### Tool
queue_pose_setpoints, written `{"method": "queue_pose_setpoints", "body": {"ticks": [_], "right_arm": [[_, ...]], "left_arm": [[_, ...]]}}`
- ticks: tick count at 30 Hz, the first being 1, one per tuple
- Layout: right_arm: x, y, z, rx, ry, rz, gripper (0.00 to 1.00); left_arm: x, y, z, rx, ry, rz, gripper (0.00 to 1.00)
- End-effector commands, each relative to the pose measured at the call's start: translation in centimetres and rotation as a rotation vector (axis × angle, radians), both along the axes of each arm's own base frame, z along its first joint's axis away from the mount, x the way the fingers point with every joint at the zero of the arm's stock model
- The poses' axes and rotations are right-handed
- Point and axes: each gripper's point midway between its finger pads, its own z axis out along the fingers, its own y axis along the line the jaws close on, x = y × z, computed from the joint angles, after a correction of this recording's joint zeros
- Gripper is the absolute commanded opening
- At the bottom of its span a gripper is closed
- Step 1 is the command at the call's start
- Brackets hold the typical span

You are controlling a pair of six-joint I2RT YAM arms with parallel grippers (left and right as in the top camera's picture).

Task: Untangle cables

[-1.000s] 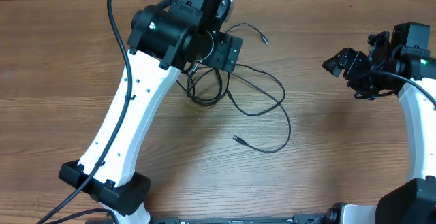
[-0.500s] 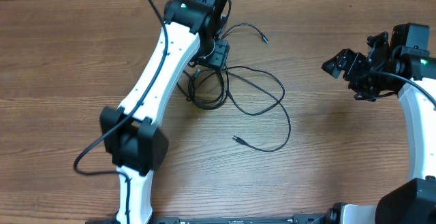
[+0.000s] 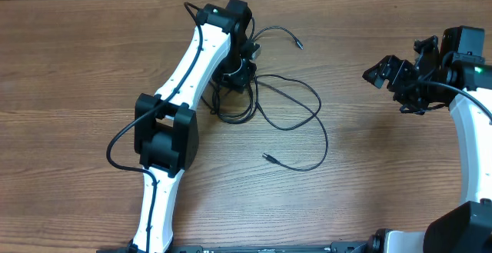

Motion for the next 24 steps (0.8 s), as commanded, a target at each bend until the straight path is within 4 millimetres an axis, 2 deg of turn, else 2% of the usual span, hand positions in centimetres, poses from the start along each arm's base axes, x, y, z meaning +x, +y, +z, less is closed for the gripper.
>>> {"method": "queue_pose_setpoints", "body": {"ticks": [1, 4, 7, 8, 12, 15, 18, 21, 24], "right_arm": [[0.3, -0.2, 1.5, -0.022, -0.049, 0.0, 0.95], [0.2, -0.2, 1.5, -0.02, -0.043, 0.0, 0.95], [-0.2, 0.0, 1.3, -0.012, -0.023, 0.002, 0.96], [-0.4, 0.0, 1.2, -0.011, -0.016, 0.002, 0.96], [-0.8, 0.1, 1.0, -0.006, 0.003, 0.002, 0.95], [-0.9, 1.0, 1.5, 0.047, -0.004, 0.023, 0.88], [-1.0, 2.5, 2.9, 0.122, -0.045, 0.059, 0.85], [-1.2, 3.8, 5.6, 0.146, -0.128, 0.118, 0.85], [-1.5, 5.2, 9.2, 0.137, -0.233, 0.17, 0.87]], "left_arm": [[0.1, -0.1, 0.0, 0.009, -0.005, 0.005, 0.04], [0.7, -0.5, 2.0, -0.007, -0.041, 0.028, 0.04], [1.3, -1.6, 6.9, -0.056, -0.144, 0.017, 0.04], [1.5, -2.0, 8.9, -0.078, -0.192, 0.011, 0.04], [1.2, -4.3, 19.3, -0.213, -0.448, -0.033, 0.04], [-0.1, -5.5, 26.8, -0.303, -0.65, -0.081, 0.04], [-2.0, -5.4, 32.4, -0.356, -0.799, -0.107, 0.04], [-3.5, -4.7, 35.3, -0.395, -0.864, -0.106, 0.04], [-4.5, -3.8, 36.1, -0.396, -0.867, -0.094, 0.04]]}}
